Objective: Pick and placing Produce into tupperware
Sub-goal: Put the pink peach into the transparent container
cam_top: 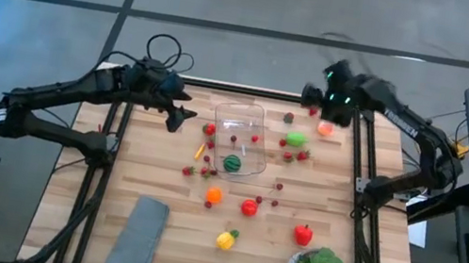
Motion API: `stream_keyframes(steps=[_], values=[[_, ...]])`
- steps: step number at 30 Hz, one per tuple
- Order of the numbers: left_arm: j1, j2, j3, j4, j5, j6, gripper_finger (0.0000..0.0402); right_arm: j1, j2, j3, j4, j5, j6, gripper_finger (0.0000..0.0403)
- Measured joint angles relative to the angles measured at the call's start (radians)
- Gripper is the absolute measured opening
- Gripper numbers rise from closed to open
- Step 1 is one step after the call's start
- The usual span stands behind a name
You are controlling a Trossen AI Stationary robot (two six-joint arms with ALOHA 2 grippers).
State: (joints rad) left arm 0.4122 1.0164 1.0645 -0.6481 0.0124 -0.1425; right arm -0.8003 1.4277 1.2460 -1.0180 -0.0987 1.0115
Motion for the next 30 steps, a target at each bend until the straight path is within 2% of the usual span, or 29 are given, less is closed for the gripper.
stream_keyframes(steps=[2, 4, 8, 13, 15, 17, 19, 23, 28, 30], values=[[0.000, -0.004, -0.015, 0.002, -0.004, 0.001, 0.0263, 0.047, 0.001, -0.028, -0.041, 0.066, 0.062, 0.0365], [0.000, -0.006, -0.029, 0.003, -0.019, 0.012, 0.0263, 0.093, 0.001, -0.072, 0.034, 0.072, 0.131, 0.0365], [0.000, 0.000, -0.045, 0.004, -0.025, 0.065, 0.0263, 0.192, 0.018, -0.199, 0.364, 0.052, 0.323, 0.0365], [0.000, 0.008, -0.043, 0.002, -0.025, 0.077, 0.0263, 0.212, 0.082, -0.341, 0.750, 0.206, 0.720, 0.0365], [0.000, 0.006, -0.039, 0.003, -0.025, 0.077, 0.0263, 0.215, 0.124, -0.362, 0.922, 0.254, 0.806, 0.0365], [0.000, -0.001, -0.039, 0.003, -0.025, 0.079, 0.0263, 0.206, 0.171, -0.363, 1.010, 0.286, 0.832, 0.0365], [0.000, -0.007, -0.039, 0.003, -0.025, 0.081, 0.0263, 0.182, 0.214, -0.338, 0.951, 0.333, 0.874, 0.0365], [0.000, -0.025, -0.036, 0.002, -0.025, 0.092, 0.0263, 0.154, 0.266, -0.289, 0.721, 0.405, 1.041, 0.0365], [0.000, -0.054, -0.035, 0.002, -0.026, 0.159, 0.0263, 0.160, 0.265, -0.221, 0.448, 0.552, 1.305, 0.0365], [0.000, -0.061, -0.035, 0.002, -0.026, 0.184, 0.0263, 0.145, 0.262, -0.188, 0.366, 0.579, 1.319, 0.0365]])
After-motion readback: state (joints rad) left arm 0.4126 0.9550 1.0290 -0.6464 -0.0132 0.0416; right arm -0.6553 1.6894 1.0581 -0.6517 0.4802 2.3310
